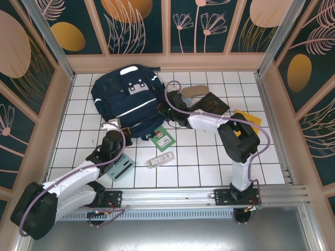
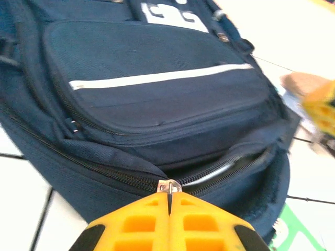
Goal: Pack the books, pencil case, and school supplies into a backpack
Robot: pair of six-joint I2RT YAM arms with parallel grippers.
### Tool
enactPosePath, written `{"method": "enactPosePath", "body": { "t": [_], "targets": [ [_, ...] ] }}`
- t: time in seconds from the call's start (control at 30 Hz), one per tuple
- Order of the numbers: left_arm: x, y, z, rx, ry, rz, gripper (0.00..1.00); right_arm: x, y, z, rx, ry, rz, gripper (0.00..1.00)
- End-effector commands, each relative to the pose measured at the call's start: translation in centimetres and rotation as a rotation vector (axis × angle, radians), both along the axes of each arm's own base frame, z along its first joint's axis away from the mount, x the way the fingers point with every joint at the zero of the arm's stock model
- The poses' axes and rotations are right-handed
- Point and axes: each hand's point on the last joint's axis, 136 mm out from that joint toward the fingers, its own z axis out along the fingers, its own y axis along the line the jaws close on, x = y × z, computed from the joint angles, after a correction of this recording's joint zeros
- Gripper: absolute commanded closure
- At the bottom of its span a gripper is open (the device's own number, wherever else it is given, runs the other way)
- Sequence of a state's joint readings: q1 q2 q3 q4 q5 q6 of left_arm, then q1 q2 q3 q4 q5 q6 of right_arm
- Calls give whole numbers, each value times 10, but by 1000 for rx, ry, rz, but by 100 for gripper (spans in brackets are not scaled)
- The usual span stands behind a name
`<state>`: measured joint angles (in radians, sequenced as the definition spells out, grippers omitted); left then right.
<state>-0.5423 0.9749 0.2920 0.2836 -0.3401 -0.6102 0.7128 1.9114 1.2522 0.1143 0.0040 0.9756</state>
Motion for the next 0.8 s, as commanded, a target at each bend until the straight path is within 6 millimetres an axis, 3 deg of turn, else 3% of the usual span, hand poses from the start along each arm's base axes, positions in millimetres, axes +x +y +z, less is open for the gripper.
{"method": "enactPosePath", "body": {
  "t": [0.0, 0.07, 0.13, 0.17, 0.27, 0.33, 0.53, 0.77],
  "targets": [
    [4, 31, 5, 52, -2, 189, 100, 6, -25, 12, -70, -48, -26, 100],
    [5, 27, 2, 59, 12, 163, 100, 8, -28, 16, -64, -67, -5, 100],
    [7, 5, 6, 18, -4, 48, 100, 6, -12, 28, -16, -124, 111, 100],
    [7, -7, 11, -10, -21, -14, 100, 4, -2, 35, -7, -155, 180, 95],
    [7, -21, 26, -45, -62, -93, 100, -7, 22, 51, -44, -266, 357, 62],
    [7, -24, 32, -48, -81, -115, 100, -18, 34, 59, -80, -348, 468, 52],
    [4, -24, 38, -71, -103, -118, 100, -42, 63, 59, -147, -503, 742, 50],
    [6, -22, 36, -65, -84, -101, 100, -67, 90, 29, -214, -582, 962, 49]
  ]
}}
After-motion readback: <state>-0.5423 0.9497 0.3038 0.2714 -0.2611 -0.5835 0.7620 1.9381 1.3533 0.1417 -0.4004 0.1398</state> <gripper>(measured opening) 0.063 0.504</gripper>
